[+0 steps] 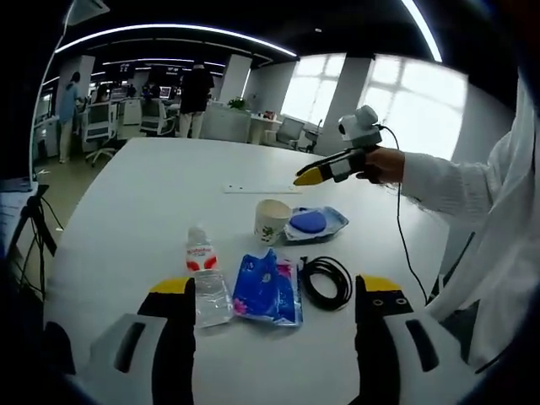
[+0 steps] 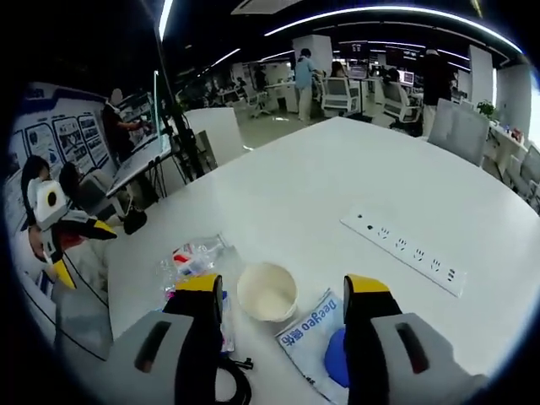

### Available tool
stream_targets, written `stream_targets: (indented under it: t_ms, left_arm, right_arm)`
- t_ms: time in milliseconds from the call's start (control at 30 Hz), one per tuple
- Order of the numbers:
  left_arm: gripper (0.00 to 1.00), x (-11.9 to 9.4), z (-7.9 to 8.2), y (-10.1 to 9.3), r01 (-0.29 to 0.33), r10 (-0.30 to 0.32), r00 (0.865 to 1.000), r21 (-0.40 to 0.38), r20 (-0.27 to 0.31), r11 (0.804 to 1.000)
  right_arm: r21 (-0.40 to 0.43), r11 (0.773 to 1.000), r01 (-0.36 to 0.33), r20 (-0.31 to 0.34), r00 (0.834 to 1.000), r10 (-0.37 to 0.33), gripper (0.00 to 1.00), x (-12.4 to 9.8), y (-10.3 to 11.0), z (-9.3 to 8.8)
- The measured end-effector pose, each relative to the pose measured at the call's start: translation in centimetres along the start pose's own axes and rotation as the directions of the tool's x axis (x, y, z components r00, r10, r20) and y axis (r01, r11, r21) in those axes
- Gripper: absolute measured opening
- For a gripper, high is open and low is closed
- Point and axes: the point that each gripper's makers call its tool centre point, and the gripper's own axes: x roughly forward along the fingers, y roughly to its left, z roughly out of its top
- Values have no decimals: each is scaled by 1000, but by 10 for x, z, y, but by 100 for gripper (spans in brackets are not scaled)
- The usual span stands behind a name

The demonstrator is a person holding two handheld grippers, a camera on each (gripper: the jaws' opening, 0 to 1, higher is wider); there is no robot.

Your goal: Arrange the tabletop items into an orderly group along one side of the table until the central work area is clear of visible clutter.

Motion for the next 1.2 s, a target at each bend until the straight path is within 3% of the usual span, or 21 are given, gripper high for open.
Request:
stream_targets:
  t_ms: [433, 1200]
  left_arm:
    - [80, -2, 4, -9, -1, 1, 1000, 6, 7, 1000]
    - [79, 2, -3, -24, -18, 18, 1000, 15, -13, 1000]
  right_arm:
    - [4, 1000, -29, 69, 997, 29, 58, -23, 24, 8]
    - [8, 996, -85, 53, 995, 85, 57, -37, 56, -23]
